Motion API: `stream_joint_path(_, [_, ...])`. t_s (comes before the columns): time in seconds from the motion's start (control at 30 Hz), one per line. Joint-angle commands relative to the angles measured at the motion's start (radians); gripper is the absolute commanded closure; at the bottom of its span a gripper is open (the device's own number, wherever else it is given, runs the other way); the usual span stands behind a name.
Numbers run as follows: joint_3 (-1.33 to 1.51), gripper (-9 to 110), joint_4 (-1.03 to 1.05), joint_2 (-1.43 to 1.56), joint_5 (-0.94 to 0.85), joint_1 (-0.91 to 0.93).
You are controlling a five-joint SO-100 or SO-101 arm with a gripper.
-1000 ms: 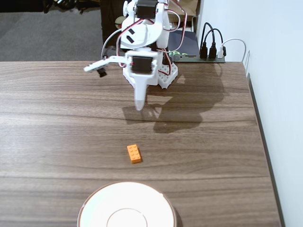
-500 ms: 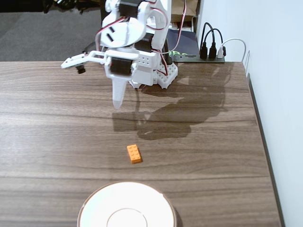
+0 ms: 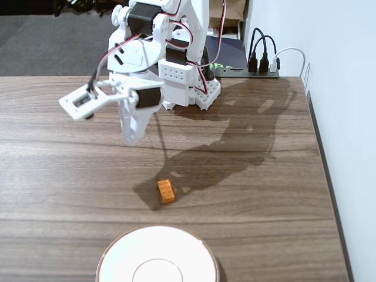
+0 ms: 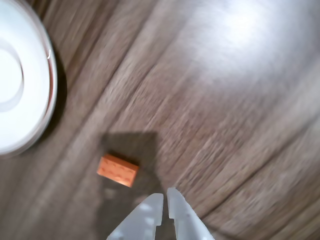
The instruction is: Grasp a lego block and put it on the plate.
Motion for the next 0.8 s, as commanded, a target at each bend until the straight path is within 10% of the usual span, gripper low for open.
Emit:
stream_joint_path(0.0, [-0.078, 101, -0.003, -0.040, -0.147, -0.008])
stream_joint_path(0.77, [-0.209, 99, 0.058, -0.311, -0.658, -0.164])
